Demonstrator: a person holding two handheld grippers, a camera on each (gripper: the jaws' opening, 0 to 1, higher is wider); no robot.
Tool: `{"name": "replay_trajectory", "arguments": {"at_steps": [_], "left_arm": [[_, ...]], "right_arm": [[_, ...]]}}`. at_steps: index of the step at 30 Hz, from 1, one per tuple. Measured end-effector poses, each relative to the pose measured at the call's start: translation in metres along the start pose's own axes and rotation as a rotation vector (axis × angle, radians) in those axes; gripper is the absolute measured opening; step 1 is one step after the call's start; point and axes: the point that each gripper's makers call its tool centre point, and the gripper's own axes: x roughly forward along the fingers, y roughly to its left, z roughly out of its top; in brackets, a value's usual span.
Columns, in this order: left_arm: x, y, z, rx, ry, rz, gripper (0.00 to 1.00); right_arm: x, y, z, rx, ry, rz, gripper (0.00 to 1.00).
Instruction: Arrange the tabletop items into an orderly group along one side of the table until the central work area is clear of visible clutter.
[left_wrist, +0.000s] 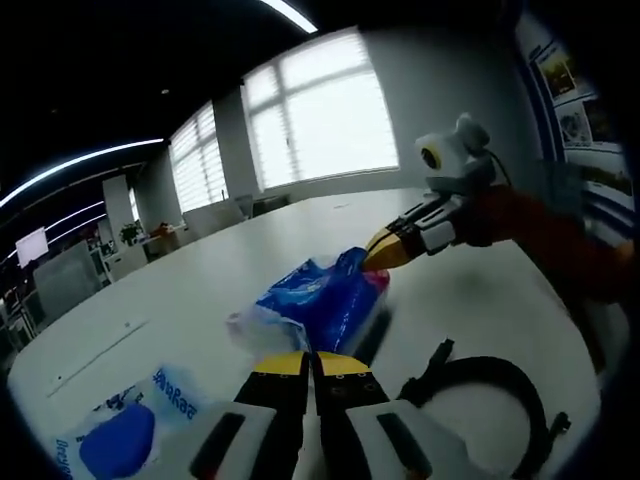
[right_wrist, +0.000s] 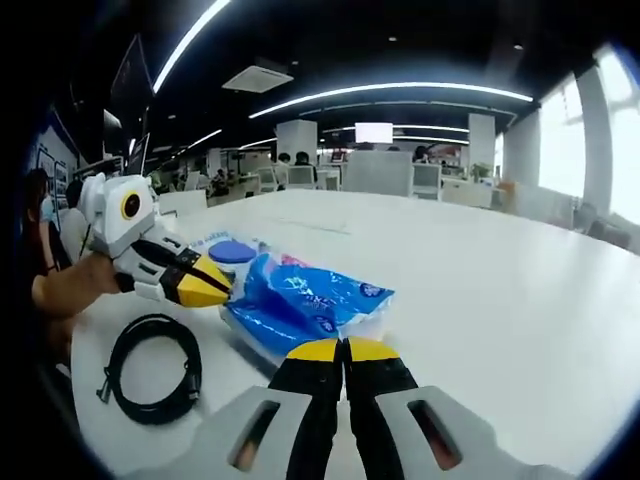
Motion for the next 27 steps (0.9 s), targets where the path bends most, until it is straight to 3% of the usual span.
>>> {"name": "replay_trajectory", "arguments": {"at_steps": [10, 21, 27], "left_arm": [[0.000, -0.001, -0.011, -0.021, 0.014, 0.006, 0.01], [-0.010, 0.000, -0.014, -0.034, 0.009, 0.018, 0.10], [-0.020, 0.008, -0.019, -0.021, 0.019, 0.025, 0.12]], "right_arm": [[0.001, 0.003, -0.003, 0.027, -0.007, 0.013, 0.00], [-0.005, 0.003, -0.005, 0.040, 0.001, 0.007, 0.03], [-0.015, 0.004, 0.006, 0.025, -0.017, -0.013, 0.04]]}}
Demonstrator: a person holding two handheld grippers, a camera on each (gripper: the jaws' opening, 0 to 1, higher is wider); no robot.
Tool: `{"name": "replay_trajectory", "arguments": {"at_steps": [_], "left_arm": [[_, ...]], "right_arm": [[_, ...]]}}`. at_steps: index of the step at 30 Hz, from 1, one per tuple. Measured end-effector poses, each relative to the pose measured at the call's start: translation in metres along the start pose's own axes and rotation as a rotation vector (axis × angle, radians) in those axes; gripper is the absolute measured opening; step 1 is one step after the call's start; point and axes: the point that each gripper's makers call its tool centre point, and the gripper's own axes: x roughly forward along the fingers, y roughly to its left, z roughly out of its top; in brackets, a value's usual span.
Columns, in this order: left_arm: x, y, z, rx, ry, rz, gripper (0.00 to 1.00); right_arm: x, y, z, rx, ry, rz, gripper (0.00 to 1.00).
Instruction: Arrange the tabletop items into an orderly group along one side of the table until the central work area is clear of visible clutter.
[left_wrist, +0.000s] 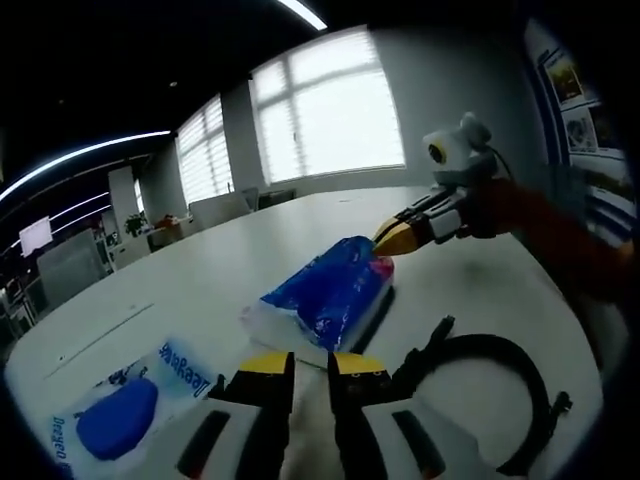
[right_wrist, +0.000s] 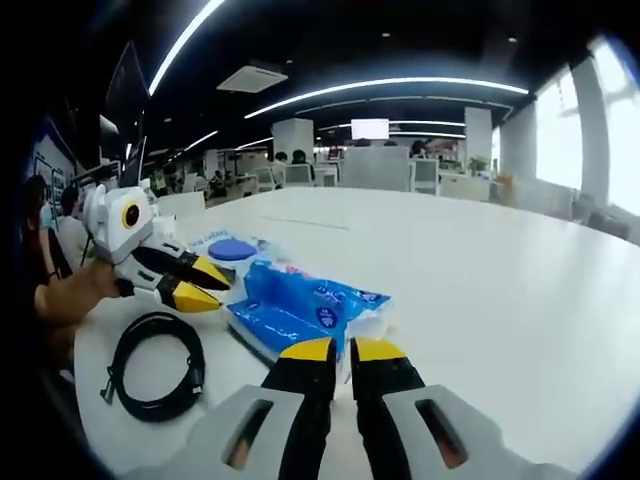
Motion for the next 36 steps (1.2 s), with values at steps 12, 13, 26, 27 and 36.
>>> {"name": "replay_trajectory", "arguments": {"at_steps": [12, 13, 26, 27, 36], "left_arm": [[-0.035, 0.042, -0.006, -0.022, -0.009, 0.076, 0.14], [-0.038, 0.045, -0.007, -0.034, -0.012, 0.081, 0.14], [-0.062, 0.073, -0.024, -0.069, -0.008, 0.129, 0.16], [-0.063, 0.075, -0.026, -0.068, -0.002, 0.133, 0.17], [-0.079, 0.093, -0.035, -0.055, 0.037, 0.179, 0.30]], "right_arm": [[0.007, 0.023, 0.026, -0.052, -0.031, 0.025, 0.04], [0.008, 0.024, 0.027, -0.053, -0.030, 0.029, 0.04], [0.028, 0.049, 0.038, -0.095, -0.025, 0.079, 0.06], [0.030, 0.049, 0.039, -0.100, -0.027, 0.083, 0.06], [0.036, 0.068, 0.042, -0.132, -0.021, 0.110, 0.07]]}}
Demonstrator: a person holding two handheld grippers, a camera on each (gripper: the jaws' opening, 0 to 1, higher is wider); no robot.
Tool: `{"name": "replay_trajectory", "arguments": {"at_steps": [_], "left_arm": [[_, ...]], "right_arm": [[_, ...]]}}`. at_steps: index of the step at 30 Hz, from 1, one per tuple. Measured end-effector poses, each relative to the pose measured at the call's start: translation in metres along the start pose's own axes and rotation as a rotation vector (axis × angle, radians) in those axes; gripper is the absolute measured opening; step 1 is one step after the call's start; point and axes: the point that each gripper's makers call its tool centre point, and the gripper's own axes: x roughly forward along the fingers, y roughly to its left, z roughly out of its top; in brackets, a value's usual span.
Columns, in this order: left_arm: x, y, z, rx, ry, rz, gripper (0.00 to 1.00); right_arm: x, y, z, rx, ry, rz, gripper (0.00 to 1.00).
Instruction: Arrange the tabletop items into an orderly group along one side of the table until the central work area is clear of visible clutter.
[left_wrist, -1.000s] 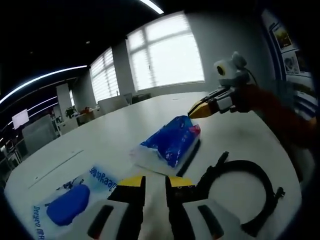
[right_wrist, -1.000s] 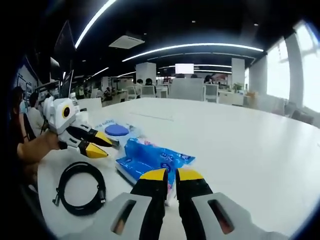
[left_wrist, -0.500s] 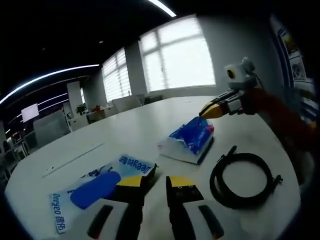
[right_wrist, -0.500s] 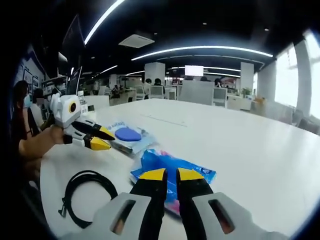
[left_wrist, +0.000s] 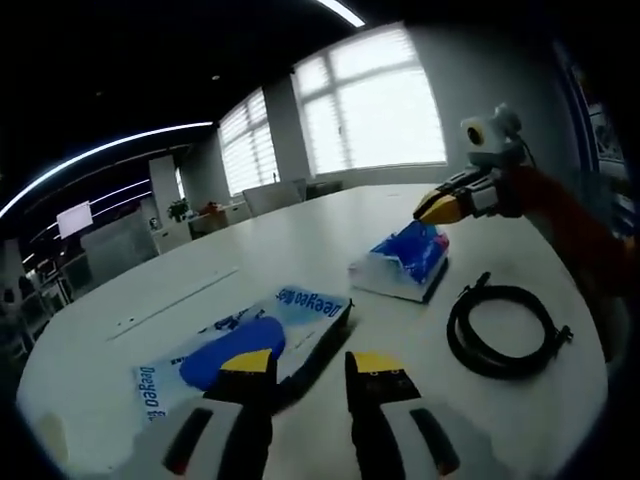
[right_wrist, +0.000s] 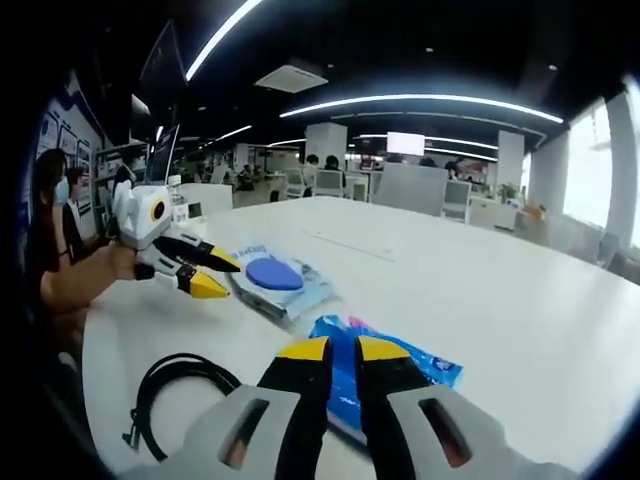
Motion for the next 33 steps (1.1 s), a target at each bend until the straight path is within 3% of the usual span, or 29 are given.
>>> {"name": "replay_trajectory", "arguments": {"at_steps": [11, 15, 23, 33], "left_arm": [[-0.010, 0.017, -0.017, 0.062, 0.080, 0.070, 0.46], [-0.009, 0.024, -0.019, 0.053, 0.094, 0.068, 0.47], [-0.012, 0.019, -0.019, 0.033, 0.076, 0.058, 0.51], [-0.020, 0.028, -0.034, 0.026, 0.105, 0.082, 0.49]], "right_arm": [[0.007, 0.005, 0.015, -0.007, -0.047, 0.006, 0.09], [0.011, 0.013, 0.013, -0.027, -0.030, 0.016, 0.10], [0.017, 0.024, 0.014, -0.040, -0.027, 0.040, 0.12], [0.032, 0.039, 0.018, -0.081, -0.017, 0.083, 0.12]]}}
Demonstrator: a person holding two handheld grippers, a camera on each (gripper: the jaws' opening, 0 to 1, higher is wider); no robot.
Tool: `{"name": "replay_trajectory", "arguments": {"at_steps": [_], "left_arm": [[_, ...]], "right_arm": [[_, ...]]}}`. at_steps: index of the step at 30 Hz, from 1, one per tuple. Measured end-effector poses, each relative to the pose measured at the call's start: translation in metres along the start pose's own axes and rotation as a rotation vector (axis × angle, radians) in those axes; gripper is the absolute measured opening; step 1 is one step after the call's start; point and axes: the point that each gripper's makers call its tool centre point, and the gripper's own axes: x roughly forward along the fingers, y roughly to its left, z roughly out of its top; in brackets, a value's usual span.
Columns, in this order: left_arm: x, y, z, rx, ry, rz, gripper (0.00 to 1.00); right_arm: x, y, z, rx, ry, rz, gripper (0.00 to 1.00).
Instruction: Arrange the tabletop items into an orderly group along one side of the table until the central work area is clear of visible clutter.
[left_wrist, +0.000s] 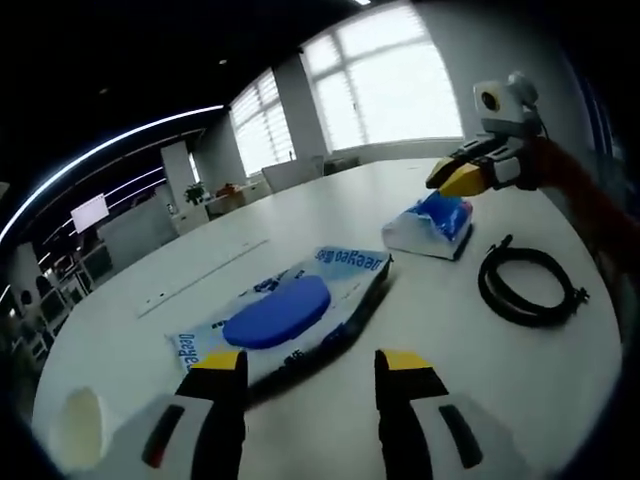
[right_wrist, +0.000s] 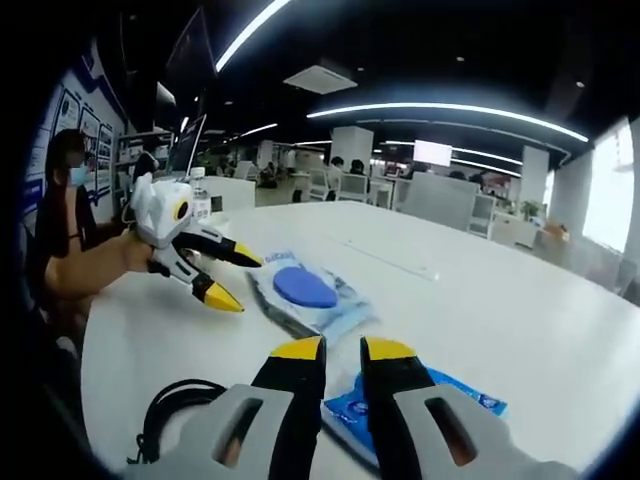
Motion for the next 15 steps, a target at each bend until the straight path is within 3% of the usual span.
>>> {"name": "replay_trajectory", "arguments": {"at_steps": [15], "left_arm": [[-0.004, -0.009, -0.011, 0.012, 0.019, 0.001, 0.47]], "right_arm": [[0.028, 0.021, -0.001, -0.054, 0.021, 0.070, 0.12]]}}
